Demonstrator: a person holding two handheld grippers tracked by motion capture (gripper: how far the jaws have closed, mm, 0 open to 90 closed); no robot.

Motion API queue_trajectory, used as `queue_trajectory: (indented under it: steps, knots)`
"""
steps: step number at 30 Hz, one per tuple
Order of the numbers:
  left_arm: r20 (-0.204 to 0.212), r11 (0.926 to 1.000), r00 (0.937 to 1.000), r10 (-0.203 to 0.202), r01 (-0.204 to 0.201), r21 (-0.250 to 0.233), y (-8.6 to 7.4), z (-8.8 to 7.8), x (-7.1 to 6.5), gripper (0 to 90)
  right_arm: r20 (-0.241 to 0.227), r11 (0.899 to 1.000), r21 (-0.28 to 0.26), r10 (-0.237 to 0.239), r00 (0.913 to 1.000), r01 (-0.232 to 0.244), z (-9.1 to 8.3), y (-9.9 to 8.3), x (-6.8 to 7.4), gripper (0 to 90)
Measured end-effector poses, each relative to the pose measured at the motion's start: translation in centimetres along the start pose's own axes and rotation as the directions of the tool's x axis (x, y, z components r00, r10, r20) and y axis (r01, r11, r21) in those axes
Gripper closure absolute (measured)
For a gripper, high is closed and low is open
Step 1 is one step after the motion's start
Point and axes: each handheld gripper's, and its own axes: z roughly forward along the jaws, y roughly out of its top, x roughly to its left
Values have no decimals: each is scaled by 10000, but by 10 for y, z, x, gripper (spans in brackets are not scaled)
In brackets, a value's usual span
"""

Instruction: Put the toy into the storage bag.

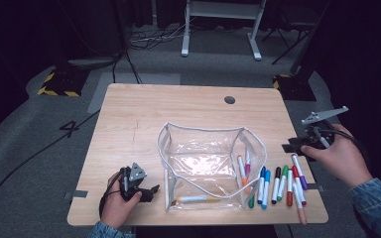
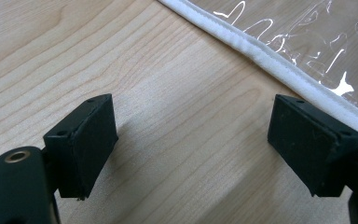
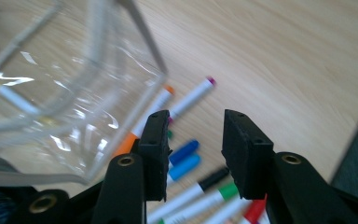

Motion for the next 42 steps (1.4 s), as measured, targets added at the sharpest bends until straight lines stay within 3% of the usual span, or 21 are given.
queue_trajectory:
  steps: [4,6,11,12,18,23,29,31,35,36,40,42]
  knots:
    - [4,10000,10000,3,-3,0,0,0,0,159,741,9908,668,1130,9908,-1180,16,-34,-31,637]
    - [8,10000,10000,3,-3,0,0,0,0,159,1112,9802,1101,1527,9820,-1649,26,-51,-44,636]
    - [5,10000,10000,5,-5,-1,0,0,0,159,1403,9467,1846,2404,9605,-2639,62,-87,-71,636]
    - [4,10000,10000,9,-9,2,0,0,0,159,1403,9467,1846,2404,9605,-2639,62,-87,-71,636]
    - [5,10000,10000,6,-6,-1,0,0,0,159,1548,9221,2204,2887,9448,-3179,95,-103,-86,655]
    - [5,10000,10000,9,-9,1,0,0,0,159,1664,9064,2382,3159,9341,-3489,111,-105,-96,689]
    - [3,10000,10000,12,-12,0,0,0,0,159,1860,8840,2327,3689,9107,-4056,122,-103,-99,727]
    - [0,10000,10000,13,-13,-1,0,0,0,159,2116,8837,2359,3594,9089,-4043,123,-101,-100,760]
    - [-5,10000,10000,8,-8,-1,0,0,0,159,2296,8731,2246,3841,8943,-4327,124,-98,-100,769]
    - [-4,10000,10000,5,-5,-1,0,0,0,160,2325,8770,2060,3871,8922,-4342,120,-95,-100,770]
    - [3,10000,10000,4,-4,3,0,0,0,159,2176,8916,1831,3741,9015,-4142,108,-86,-98,771]
    - [2,10000,10000,8,-8,2,0,0,0,159,2068,9043,1714,3549,9117,-3909,97,-77,-95,771]
